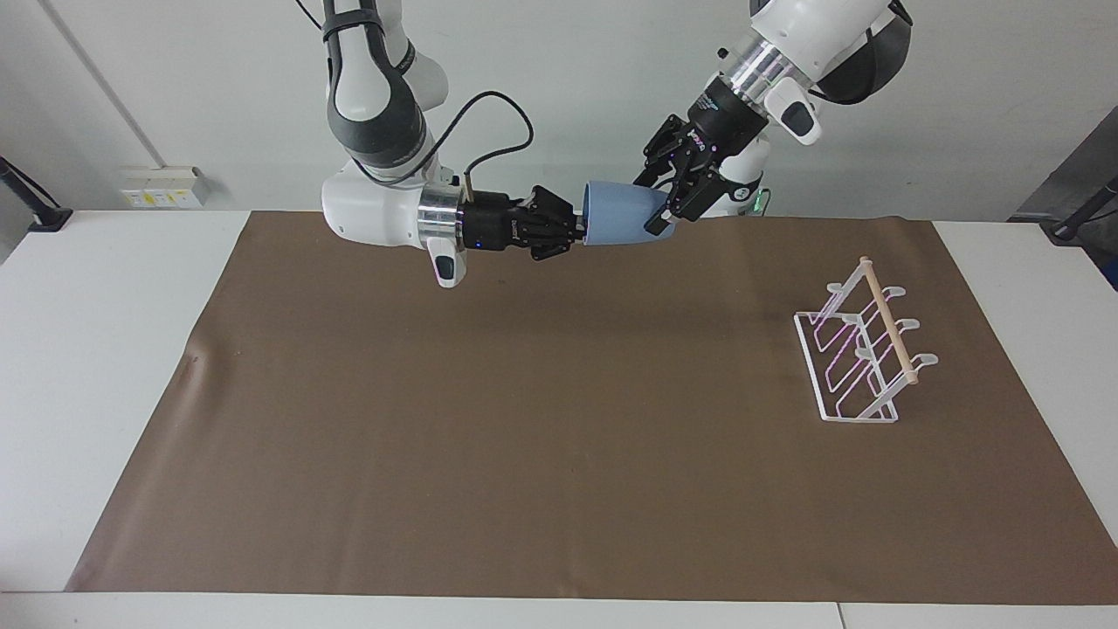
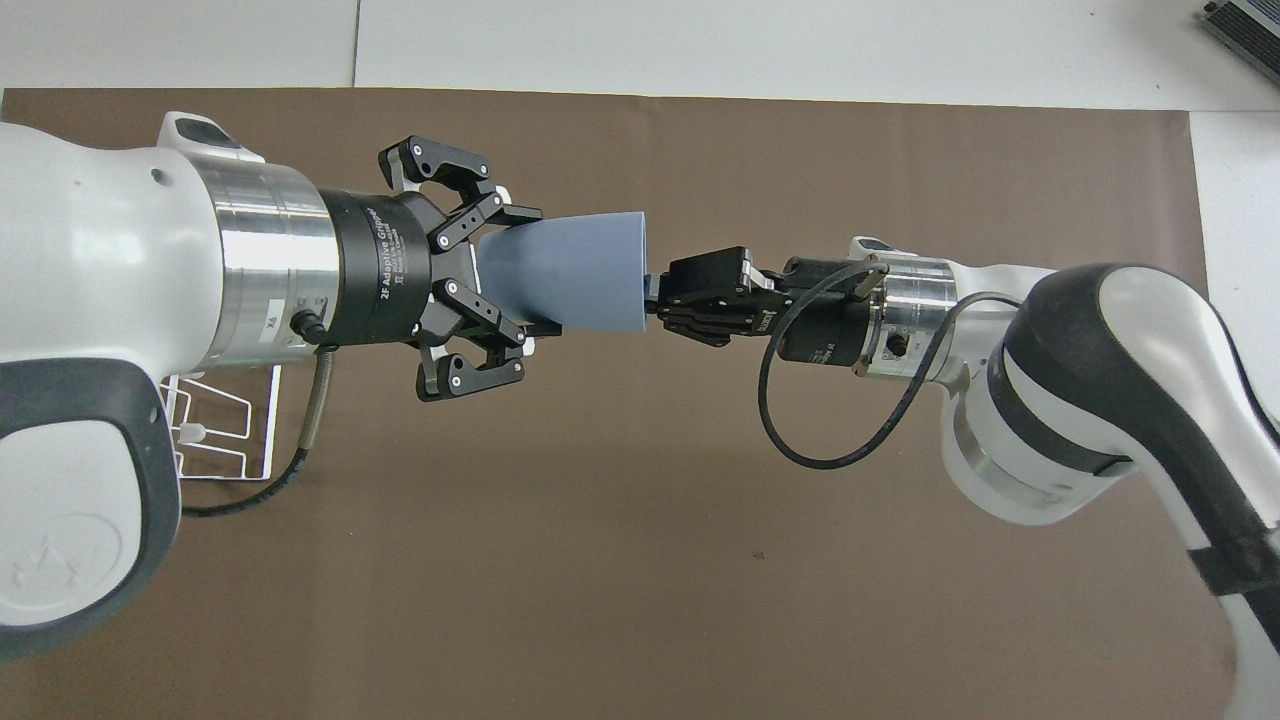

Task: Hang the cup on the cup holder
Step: 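Close the left gripper on the cup base and open the right gripper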

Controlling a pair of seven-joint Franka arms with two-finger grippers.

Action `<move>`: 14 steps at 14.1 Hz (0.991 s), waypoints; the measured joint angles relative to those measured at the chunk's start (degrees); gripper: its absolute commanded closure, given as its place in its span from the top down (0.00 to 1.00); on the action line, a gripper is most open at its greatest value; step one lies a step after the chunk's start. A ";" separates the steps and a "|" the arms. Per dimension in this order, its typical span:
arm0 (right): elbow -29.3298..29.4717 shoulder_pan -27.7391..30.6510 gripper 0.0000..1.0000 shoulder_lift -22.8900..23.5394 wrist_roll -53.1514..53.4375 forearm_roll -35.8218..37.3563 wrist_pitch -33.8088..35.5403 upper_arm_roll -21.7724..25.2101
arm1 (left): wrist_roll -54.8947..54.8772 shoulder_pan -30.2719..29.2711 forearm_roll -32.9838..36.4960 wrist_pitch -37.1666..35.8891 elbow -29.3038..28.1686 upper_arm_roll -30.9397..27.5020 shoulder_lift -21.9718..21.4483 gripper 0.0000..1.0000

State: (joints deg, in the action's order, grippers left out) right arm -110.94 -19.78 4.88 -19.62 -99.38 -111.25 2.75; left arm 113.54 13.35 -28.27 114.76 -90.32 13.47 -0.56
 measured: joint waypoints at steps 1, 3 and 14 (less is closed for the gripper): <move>-0.02 0.00 0.00 0.00 -0.08 0.00 0.00 0.00 | 0.01 0.06 0.22 0.00 0.00 0.01 -0.01 0.00; -0.05 0.00 0.06 0.00 -0.12 0.00 0.00 0.00 | 0.01 0.14 0.48 0.00 0.00 0.01 -0.01 0.00; -0.19 1.93 1.00 -0.37 -0.13 3.35 0.40 0.03 | 0.01 0.28 4.18 0.07 -0.13 -0.03 0.03 0.00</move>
State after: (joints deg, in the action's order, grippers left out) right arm -111.13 -17.86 4.50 -19.75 -96.02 -110.85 2.78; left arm 113.54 13.63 -24.09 114.83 -90.45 13.44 -0.53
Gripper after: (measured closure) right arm 0.070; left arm 0.238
